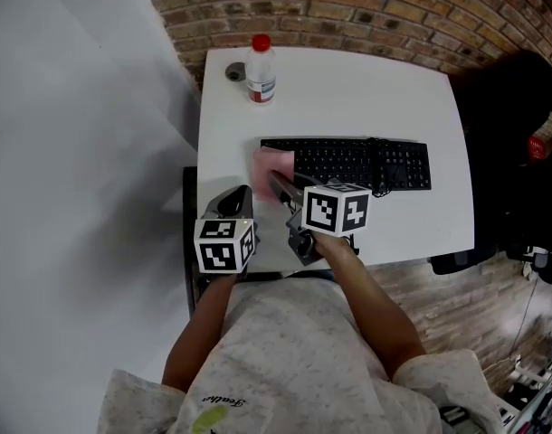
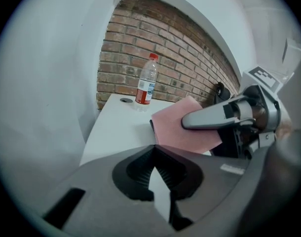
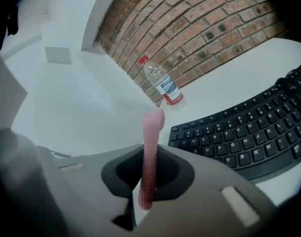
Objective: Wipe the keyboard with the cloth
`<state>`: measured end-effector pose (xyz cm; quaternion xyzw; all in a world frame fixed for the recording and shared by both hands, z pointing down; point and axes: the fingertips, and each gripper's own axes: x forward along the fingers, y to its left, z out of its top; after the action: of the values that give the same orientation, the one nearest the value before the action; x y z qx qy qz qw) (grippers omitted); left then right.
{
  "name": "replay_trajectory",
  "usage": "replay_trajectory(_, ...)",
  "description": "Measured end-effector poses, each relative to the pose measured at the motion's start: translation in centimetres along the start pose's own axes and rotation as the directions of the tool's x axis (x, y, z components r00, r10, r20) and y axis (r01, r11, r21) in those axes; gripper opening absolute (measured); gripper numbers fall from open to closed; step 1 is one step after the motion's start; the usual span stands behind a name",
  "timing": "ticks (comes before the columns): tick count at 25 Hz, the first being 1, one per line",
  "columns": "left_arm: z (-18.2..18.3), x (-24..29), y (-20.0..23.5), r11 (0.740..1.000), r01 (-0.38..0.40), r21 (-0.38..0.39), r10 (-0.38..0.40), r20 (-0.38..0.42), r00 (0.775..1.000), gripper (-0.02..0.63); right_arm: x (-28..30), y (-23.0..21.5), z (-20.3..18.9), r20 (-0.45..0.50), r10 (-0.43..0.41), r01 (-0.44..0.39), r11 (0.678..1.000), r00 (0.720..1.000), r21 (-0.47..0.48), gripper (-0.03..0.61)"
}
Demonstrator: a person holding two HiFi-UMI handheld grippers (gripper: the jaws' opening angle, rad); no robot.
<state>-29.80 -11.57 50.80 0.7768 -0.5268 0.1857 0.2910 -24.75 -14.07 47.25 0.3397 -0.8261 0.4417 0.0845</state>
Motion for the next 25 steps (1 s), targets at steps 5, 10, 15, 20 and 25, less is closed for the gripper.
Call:
replay_trajectory(5, -0.4, -0.3, 0.3, 0.999, 0.029, 0.014, -0.029, -0.014, 0.999, -0.009, 1.1, -0.1, -1.6, 0.004, -0.024, 0.024, 1.0, 1.0, 0.013, 0.018)
replay_trajectory(10, -0.4, -0.2, 0.1, 0.998, 0.052, 0.02, -0.051, -0.024, 0.998, -0.008, 1.3, -0.3, -2.5, -0.012, -0.049, 0.049, 0.999, 0.999, 0.019, 0.018)
replay_trajectory(15, -0.6, 0.4, -0.3, 0.997, 0.076, 0.027, -0.075, -0.03, 0.997, -0.008, 1.3, -1.0, -2.7, -0.006, -0.072, 0.072, 0.997, 0.997, 0.019, 0.018)
replay_trajectory(20, -0.6, 1.2, -1.1, 0.994, 0.098, 0.043, -0.096, -0.033, 0.995, -0.008, 0.7, -2.0, -2.6, 0.013, -0.089, 0.089, 0.996, 0.996, 0.028, 0.018)
replay_trajectory(25, -0.4, 2.0, -2.0, 0.993, 0.105, 0.057, -0.103, -0.038, 0.994, -0.008, -0.2, -2.9, -2.3, 0.024, -0.095, 0.094, 0.995, 0.995, 0.035, 0.018)
